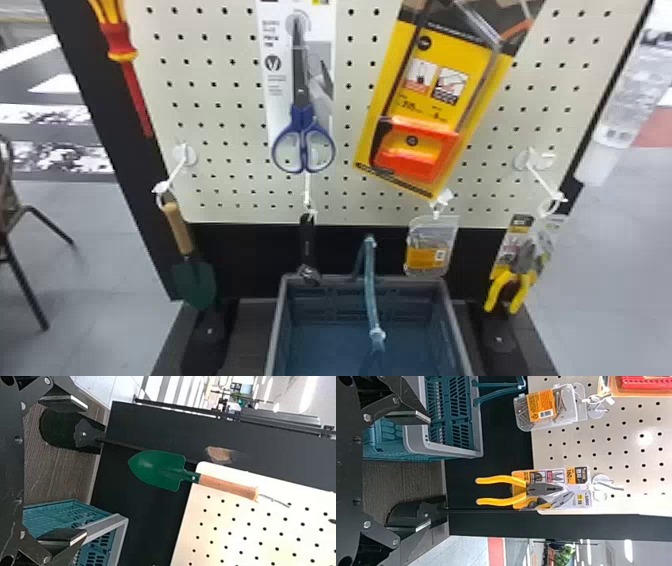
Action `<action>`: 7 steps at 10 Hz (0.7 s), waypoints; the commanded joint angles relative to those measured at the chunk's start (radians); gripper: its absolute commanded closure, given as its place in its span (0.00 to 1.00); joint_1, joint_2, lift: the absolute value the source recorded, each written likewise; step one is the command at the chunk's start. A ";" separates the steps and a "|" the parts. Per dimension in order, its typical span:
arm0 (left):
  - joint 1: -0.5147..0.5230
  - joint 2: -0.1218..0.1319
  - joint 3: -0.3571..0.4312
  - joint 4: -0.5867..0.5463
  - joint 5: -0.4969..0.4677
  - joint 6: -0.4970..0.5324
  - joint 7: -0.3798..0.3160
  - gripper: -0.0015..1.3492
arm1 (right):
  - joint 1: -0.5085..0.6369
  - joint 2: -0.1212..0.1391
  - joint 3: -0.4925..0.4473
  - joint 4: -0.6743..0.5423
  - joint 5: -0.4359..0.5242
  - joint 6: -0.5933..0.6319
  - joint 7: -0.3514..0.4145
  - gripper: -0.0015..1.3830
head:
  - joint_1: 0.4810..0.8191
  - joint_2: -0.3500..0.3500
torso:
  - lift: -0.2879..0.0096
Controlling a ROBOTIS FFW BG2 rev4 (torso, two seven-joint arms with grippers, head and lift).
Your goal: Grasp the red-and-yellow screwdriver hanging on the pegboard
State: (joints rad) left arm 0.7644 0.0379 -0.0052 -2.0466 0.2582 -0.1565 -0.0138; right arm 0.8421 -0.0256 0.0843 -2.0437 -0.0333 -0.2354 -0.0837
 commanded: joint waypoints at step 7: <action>0.007 0.005 0.002 -0.021 -0.037 0.009 0.012 0.14 | 0.002 0.004 0.000 -0.009 0.006 0.011 -0.004 0.27 | 0.20 0.50 | 0.63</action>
State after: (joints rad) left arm 0.7715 0.0430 -0.0031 -2.0684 0.2209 -0.1464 -0.0015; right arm 0.8445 -0.0215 0.0843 -2.0531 -0.0262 -0.2251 -0.0874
